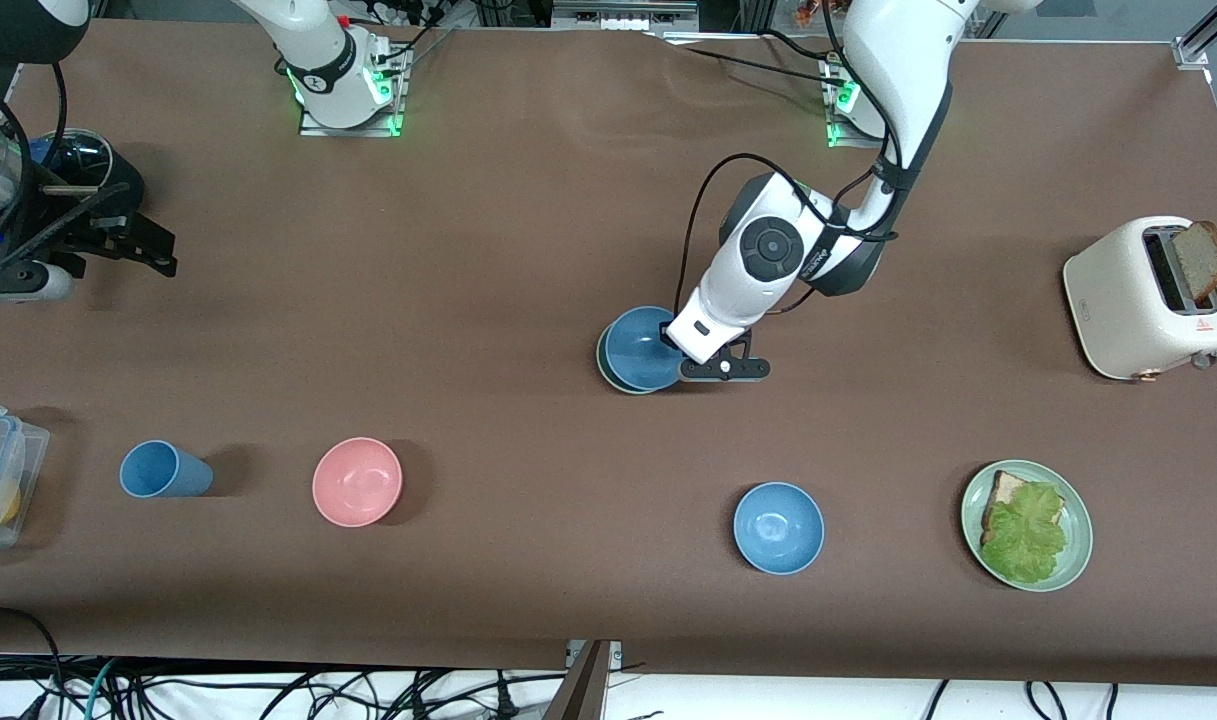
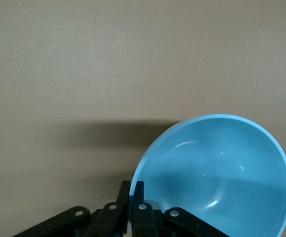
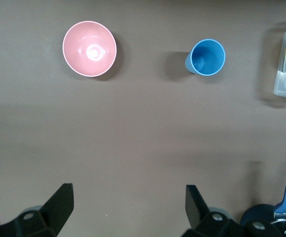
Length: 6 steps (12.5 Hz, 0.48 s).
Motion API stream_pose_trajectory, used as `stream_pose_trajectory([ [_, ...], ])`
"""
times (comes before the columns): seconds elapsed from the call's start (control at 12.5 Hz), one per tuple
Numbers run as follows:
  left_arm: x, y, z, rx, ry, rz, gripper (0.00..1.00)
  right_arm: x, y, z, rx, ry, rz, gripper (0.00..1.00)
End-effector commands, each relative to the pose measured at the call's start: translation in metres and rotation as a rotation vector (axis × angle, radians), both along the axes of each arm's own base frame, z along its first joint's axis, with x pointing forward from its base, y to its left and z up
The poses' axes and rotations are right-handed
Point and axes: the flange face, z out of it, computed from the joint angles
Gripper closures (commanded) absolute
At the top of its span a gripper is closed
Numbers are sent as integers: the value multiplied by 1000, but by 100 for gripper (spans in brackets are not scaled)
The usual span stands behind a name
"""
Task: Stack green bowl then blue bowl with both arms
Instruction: 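Lower the blue bowl into the green bowl and open the left gripper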
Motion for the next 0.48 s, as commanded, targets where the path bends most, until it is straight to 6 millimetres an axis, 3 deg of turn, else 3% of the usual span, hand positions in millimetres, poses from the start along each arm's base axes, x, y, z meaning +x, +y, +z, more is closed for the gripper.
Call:
stream_pose_trajectory([
  [0.0, 6, -5, -1, 20, -12, 6, 100, 1, -4, 4, -3, 3, 4, 0],
  [0.16, 11, -8, 2, 14, -19, 30, 100, 1, -4, 4, -3, 3, 5, 0],
  [0.4, 18, -13, 13, -6, -29, 71, 34, 1, -4, 4, -3, 3, 5, 0],
])
